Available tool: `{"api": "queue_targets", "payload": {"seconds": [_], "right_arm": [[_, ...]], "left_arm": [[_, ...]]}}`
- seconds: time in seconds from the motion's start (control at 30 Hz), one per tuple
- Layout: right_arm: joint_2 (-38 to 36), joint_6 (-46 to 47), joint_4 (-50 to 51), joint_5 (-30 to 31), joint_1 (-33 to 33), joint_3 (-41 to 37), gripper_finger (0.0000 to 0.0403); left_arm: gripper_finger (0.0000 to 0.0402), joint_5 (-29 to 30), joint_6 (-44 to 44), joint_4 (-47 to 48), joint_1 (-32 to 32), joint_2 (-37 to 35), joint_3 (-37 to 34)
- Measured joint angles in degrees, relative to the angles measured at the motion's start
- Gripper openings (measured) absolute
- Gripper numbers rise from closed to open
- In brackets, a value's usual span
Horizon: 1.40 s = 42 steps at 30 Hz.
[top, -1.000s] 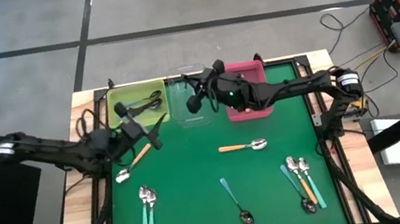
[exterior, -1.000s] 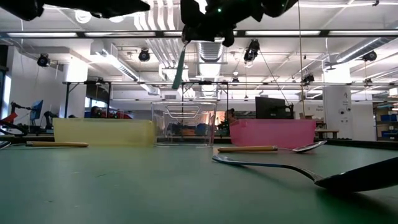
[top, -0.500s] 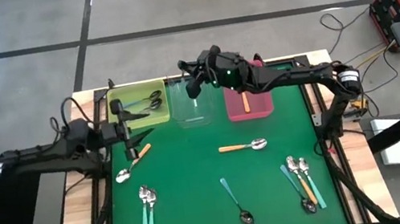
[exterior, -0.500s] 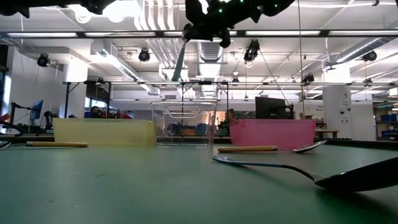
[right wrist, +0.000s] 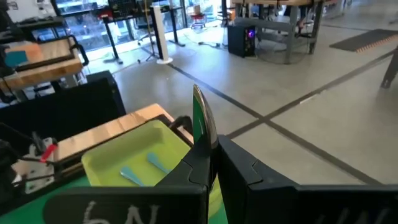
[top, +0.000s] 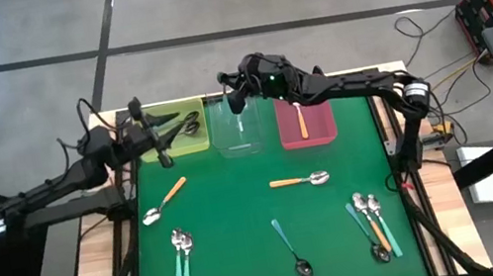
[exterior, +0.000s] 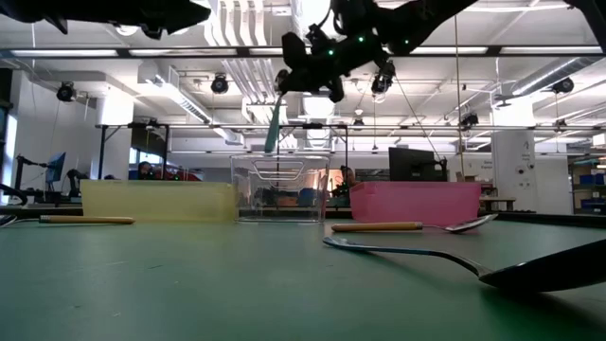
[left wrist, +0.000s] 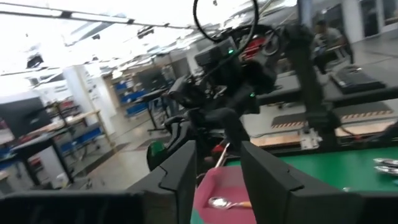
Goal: Sort silverware by color (type)
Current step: Put the green spoon into the transparent bin
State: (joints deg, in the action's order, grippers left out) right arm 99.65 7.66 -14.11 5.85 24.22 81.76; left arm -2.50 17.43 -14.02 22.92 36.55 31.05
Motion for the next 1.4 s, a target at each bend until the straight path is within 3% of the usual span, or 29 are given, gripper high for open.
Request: {"api": "queue_targets", "payload": {"seconds": [0.27,0.7,1.4], "right_arm": [[5.33,1.4,0.2,-3.03,1.74,2.69,0.0009],[12.87,3.17,9.75,-5.47,1.98,7.74,0.0009],[12.99,6.01,15.5,-5.86,2.3,7.97,0.0009]], "left_arm": [[0.0093,6.27,-2.95,-1.14,3.86,0.09,-0.07],[0.0093,6.55,-2.93,-0.92,4.72,-0.52,-0.07],[0.0093,6.58,-2.95,-0.92,4.74,-0.63,-0.09]]}}
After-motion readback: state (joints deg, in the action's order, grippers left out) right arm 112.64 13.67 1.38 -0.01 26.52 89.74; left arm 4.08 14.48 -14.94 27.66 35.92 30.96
